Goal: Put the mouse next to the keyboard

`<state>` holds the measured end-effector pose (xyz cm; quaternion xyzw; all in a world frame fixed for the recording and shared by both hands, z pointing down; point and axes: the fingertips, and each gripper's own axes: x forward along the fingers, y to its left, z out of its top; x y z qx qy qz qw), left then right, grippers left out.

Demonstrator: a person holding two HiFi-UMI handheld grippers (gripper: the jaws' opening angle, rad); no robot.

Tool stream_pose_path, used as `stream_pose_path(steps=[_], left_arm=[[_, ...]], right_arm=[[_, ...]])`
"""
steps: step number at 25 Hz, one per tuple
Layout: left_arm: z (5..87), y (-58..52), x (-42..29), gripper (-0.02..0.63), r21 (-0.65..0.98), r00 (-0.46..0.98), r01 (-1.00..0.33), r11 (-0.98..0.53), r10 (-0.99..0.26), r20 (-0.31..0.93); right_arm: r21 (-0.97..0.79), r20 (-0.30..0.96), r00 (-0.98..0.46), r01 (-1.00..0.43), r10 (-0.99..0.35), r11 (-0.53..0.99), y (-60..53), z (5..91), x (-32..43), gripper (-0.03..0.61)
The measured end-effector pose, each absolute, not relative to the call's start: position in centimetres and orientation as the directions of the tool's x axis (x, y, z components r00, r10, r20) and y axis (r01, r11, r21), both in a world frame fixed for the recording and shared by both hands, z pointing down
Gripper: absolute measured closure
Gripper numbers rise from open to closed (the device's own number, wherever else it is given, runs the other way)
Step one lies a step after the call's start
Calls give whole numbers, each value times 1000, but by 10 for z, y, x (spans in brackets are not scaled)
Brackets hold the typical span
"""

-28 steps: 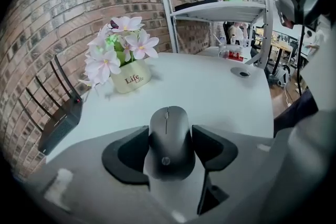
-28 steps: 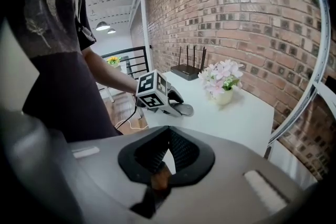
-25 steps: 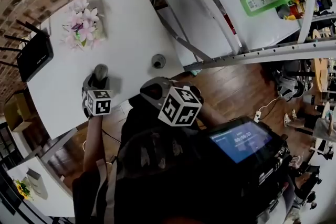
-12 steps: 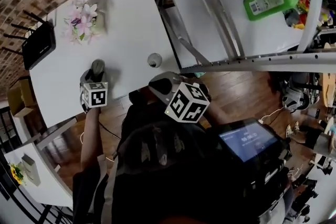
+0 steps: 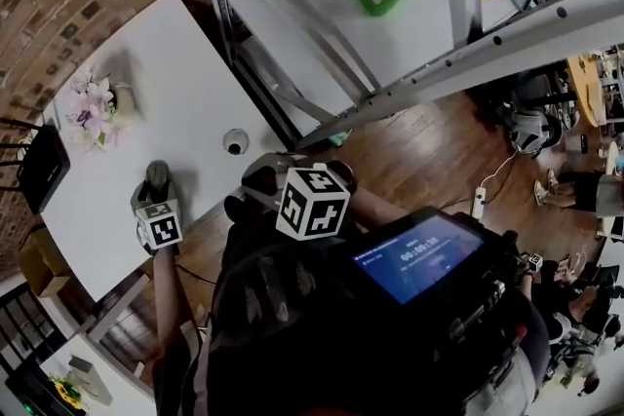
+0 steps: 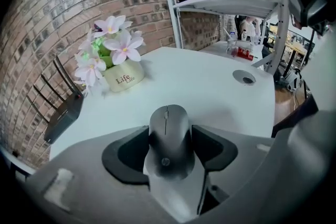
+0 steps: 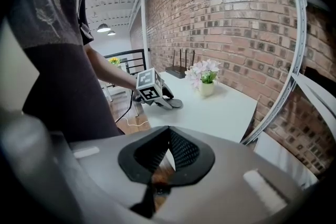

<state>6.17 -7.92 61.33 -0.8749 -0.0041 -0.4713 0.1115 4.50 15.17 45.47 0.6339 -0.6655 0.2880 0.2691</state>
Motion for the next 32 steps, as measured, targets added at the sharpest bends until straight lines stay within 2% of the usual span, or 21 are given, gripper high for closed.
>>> stream_pose_path(steps=[6,25,32], left_arm=[[616,-58,82,351,-194,546,177,-965,-68,835],[614,-52,81,360,-219,527,176,-960,-96,844],[614,-28,86,359,-221,533,236,-946,-64,844]], right_arm=[[-50,726,-31,-999,-687,-9,161,458,51,573],[28,749,-63,-992,-659,127,154,465,56,572],[23,750,-81,-989,-656,149,154,468,55,573]])
